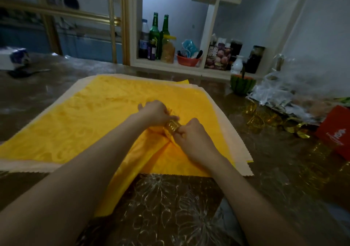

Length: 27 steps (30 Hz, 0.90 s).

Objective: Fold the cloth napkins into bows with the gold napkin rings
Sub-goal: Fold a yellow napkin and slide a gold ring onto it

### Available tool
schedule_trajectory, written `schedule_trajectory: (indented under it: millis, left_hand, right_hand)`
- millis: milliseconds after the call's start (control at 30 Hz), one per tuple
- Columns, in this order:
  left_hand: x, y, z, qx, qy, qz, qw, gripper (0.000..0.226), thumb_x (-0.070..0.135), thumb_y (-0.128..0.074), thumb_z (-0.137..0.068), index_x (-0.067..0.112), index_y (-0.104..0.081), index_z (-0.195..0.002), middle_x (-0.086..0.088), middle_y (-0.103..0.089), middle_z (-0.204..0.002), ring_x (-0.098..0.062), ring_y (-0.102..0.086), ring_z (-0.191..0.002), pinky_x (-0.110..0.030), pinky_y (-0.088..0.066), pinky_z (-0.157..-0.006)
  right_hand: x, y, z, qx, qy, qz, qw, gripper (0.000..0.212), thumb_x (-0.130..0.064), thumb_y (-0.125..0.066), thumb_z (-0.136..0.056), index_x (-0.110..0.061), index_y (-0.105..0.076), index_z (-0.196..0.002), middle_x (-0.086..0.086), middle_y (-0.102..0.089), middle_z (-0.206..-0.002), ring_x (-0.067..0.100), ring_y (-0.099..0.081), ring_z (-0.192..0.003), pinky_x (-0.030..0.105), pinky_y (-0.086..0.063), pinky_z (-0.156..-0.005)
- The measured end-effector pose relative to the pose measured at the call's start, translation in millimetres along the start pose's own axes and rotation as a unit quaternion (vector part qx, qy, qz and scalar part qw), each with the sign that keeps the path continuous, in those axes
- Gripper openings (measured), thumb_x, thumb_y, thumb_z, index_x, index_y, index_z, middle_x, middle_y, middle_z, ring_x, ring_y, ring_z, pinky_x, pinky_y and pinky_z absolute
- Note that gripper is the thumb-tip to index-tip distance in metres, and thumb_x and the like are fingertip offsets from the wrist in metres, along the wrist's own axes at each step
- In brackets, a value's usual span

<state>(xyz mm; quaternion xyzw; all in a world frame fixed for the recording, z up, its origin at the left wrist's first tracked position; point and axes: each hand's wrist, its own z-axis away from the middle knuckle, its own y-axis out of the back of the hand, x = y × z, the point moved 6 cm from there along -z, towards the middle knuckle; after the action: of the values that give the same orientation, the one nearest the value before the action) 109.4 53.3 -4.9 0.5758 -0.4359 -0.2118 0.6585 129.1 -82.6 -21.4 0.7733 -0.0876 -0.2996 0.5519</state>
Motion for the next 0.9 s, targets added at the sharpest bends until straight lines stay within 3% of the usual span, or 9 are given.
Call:
schedule_trajectory:
  millis: [100,167,233,367,433,500,567,667,900]
  left_hand:
    - [6,-4,-10,-0.023,-0.014,-0.037,0.999,0.030,0.045,-0.059,-0.086,0.016,-0.066,-0.085,-0.007,-0.058,-0.095,-0.027,-0.051,-0.108,-0.058,-0.018,-0.107]
    - [10,0,-15,-0.023,-0.032,-0.027,0.999,0.023,0.031,-0.061,-0.087,0.013,-0.068,-0.100,-0.009,-0.062,-0.109,-0.028,-0.053,-0.109,-0.047,-0.034,-0.102]
    - [12,4,-14,0.009,-0.057,0.004,0.998,0.024,0.021,-0.061,-0.087,0.011,-0.062,-0.110,-0.011,-0.061,-0.115,-0.028,-0.056,-0.106,-0.035,-0.043,-0.085]
    - [-2,7,5,0.074,-0.060,0.133,0.987,0.039,0.018,-0.066,-0.084,0.013,-0.042,-0.113,-0.007,-0.054,-0.104,-0.024,-0.053,-0.093,-0.033,-0.043,-0.073]
    - [-7,8,19,0.094,-0.088,0.147,0.981,0.038,0.015,-0.068,-0.082,0.011,-0.050,-0.115,-0.007,-0.058,-0.106,-0.023,-0.056,-0.097,-0.031,-0.045,-0.075]
    - [-6,15,34,0.110,-0.130,0.159,0.972,0.024,0.010,-0.069,-0.081,0.014,-0.060,-0.102,-0.002,-0.063,-0.098,-0.019,-0.059,-0.093,-0.021,-0.042,-0.069]
    - [-1,22,46,0.107,-0.164,0.168,0.966,0.020,0.004,-0.069,-0.078,0.019,-0.062,-0.089,0.006,-0.061,-0.085,-0.012,-0.058,-0.082,-0.017,-0.042,-0.065]
    - [2,33,58,0.069,-0.172,0.172,0.967,0.017,0.001,-0.069,-0.077,0.016,-0.066,-0.085,0.008,-0.061,-0.080,-0.003,-0.056,-0.076,-0.021,-0.046,-0.067]
    - [-2,32,65,0.028,-0.161,0.139,0.977,0.009,0.006,-0.070,-0.079,0.011,-0.071,-0.086,-0.001,-0.068,-0.083,-0.013,-0.062,-0.078,-0.024,-0.050,-0.069]
  right_hand:
    - [-2,-2,-1,0.002,0.025,0.045,0.999,0.027,-0.029,-0.049,-0.096,-0.016,-0.065,-0.113,0.007,-0.042,-0.121,0.027,-0.037,-0.115,0.033,-0.032,-0.086]
    - [1,-3,-1,-0.007,0.006,0.025,1.000,0.029,-0.031,-0.048,-0.097,-0.019,-0.062,-0.119,0.004,-0.041,-0.127,0.024,-0.034,-0.120,0.031,-0.025,-0.087]
    - [5,-3,-1,-0.001,-0.024,0.006,1.000,0.030,-0.033,-0.046,-0.097,-0.023,-0.060,-0.121,0.003,-0.041,-0.127,0.023,-0.034,-0.121,0.031,-0.025,-0.091]
    - [19,1,-4,0.005,-0.087,-0.008,0.996,0.031,-0.038,-0.039,-0.099,-0.023,-0.063,-0.111,0.005,-0.047,-0.118,0.025,-0.041,-0.114,0.035,-0.032,-0.087]
    - [19,3,-6,0.030,-0.078,-0.024,0.996,0.028,-0.039,-0.041,-0.098,-0.030,-0.063,-0.083,0.006,-0.050,-0.097,0.025,-0.045,-0.094,0.031,-0.030,-0.067]
    - [16,6,-7,0.065,-0.068,-0.076,0.993,0.036,-0.035,-0.046,-0.097,-0.035,-0.047,-0.061,0.003,-0.041,-0.077,0.020,-0.038,-0.072,0.029,-0.018,-0.052]
    - [16,8,-8,0.089,-0.056,-0.122,0.987,0.026,-0.023,-0.049,-0.096,-0.021,-0.065,-0.076,0.002,-0.043,-0.082,0.017,-0.041,-0.073,0.029,-0.025,-0.058]
    - [11,11,-7,0.091,-0.014,-0.153,0.984,0.020,-0.008,-0.052,-0.093,-0.003,-0.067,-0.105,0.001,-0.047,-0.100,0.015,-0.048,-0.091,0.024,-0.035,-0.074]
    - [-3,10,-3,0.035,0.040,-0.219,0.974,0.014,0.002,-0.056,-0.087,0.002,-0.068,-0.094,0.008,-0.055,-0.101,0.017,-0.051,-0.094,0.021,-0.039,-0.076]
